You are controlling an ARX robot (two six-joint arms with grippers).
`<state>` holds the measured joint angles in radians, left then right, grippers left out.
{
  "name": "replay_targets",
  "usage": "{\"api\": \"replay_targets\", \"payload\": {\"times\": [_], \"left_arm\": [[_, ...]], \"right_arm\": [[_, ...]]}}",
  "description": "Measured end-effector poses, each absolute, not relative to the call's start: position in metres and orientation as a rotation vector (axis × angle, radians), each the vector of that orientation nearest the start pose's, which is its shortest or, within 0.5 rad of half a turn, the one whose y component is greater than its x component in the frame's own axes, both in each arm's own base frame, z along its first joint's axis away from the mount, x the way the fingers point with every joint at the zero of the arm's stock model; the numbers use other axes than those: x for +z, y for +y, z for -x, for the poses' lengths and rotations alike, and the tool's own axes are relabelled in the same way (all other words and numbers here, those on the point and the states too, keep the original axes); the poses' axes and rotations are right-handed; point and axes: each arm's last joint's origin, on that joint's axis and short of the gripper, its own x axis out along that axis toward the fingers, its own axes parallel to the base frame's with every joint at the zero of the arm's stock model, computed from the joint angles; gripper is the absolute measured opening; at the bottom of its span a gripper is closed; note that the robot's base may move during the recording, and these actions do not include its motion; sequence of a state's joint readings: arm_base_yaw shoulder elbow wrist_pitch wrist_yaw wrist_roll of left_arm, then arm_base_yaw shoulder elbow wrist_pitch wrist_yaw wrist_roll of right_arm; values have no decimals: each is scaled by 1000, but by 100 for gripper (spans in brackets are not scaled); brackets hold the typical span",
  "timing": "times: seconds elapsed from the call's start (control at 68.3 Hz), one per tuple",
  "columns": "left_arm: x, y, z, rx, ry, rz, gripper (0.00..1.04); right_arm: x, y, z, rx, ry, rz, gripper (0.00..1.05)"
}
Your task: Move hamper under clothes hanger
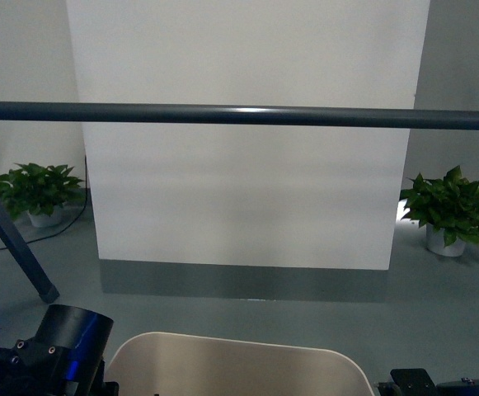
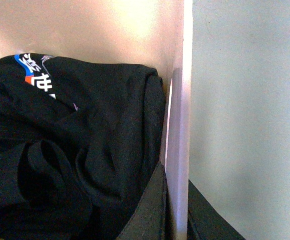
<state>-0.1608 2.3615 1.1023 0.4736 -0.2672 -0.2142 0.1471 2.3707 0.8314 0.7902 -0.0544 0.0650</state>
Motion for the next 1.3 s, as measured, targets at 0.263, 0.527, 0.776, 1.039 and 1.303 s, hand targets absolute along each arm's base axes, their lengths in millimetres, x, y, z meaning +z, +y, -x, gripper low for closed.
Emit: {"api": "replay_targets", "payload": {"times": [0.263, 0.527, 0.776, 1.039, 1.303], "left_arm": [[-3, -62, -403, 188, 781, 68, 12], [-3, -60, -405, 210, 767, 83, 50], [34, -59, -412, 209, 634, 61, 82], [129, -59, -413, 184, 372, 52, 98], [203, -76, -367, 129, 50, 25, 98]], "right_arm": [[-29, 50, -349, 162, 764, -21, 3], [-31, 49, -347, 146, 756, 9, 23], [-9, 46, -340, 108, 677, 34, 54], [70, 46, -342, 103, 447, 35, 91], [151, 42, -309, 19, 87, 14, 97]]}}
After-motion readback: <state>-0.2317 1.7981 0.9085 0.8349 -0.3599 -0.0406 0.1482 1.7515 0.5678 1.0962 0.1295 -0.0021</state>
